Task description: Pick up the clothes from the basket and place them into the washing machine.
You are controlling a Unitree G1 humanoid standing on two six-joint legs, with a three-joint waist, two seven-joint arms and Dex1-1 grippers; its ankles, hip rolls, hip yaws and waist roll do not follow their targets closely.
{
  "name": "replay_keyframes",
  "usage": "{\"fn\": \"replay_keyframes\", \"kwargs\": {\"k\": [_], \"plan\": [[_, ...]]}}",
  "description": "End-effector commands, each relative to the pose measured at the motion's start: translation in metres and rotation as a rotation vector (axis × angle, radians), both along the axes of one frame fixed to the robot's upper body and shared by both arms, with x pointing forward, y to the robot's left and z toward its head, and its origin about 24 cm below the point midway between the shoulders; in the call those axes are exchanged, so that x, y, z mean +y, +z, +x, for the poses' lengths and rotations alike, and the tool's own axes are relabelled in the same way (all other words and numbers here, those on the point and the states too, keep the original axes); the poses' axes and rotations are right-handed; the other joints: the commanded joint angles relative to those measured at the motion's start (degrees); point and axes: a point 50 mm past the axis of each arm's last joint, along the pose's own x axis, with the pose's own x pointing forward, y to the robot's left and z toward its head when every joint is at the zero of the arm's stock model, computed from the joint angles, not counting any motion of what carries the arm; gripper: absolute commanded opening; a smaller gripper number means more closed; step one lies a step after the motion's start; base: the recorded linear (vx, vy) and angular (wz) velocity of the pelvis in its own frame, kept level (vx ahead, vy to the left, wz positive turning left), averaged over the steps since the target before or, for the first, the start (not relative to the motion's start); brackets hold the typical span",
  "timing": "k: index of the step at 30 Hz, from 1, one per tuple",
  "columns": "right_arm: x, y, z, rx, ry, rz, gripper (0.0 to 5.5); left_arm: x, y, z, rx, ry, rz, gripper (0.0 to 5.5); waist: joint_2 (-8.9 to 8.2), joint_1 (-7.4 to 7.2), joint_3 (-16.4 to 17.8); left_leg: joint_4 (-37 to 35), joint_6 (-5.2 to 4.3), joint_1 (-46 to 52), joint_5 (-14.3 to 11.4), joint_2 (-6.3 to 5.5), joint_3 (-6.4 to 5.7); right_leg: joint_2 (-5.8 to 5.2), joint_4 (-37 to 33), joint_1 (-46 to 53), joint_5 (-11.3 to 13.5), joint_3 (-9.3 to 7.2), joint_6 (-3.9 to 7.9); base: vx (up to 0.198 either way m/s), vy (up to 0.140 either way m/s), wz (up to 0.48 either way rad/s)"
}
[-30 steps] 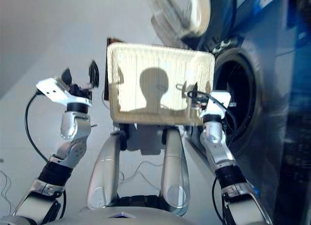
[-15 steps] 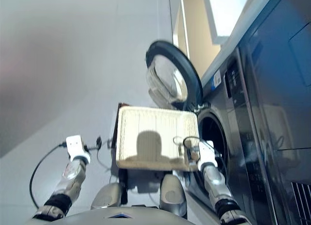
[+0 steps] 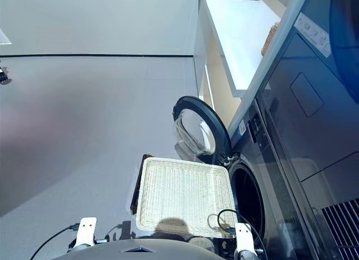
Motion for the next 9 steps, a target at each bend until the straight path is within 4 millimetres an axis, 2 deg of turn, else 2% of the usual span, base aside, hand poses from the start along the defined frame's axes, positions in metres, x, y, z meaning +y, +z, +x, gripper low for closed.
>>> {"fn": "replay_keyframes", "kwargs": {"k": [1,9], "plan": [[0.0116,-0.0004,0.0225,-0.049,-0.008,0.037,5.50,0.0103,0.0055,0.0235,-0.035,-0.043,0.036,5.50,-2.18,-0.12,1.25,-0.27,-1.81,0.24,1.85,-1.09,2.44,-1.13,-0.59,-0.87,5.92,0.12,3.48,0.000,0.000,0.000],[0.0125,0.0000,0.0259,-0.066,-0.048,0.055,5.50,0.0091,0.0045,0.0217,-0.025,-0.033,0.027,5.50,-1.64,-0.46,1.32,-0.27,-2.33,0.33,1.81,-0.69,3.25,-1.55,-1.94,-0.50,6.17,0.43,3.73,0.000,0.000,0.000]]}}
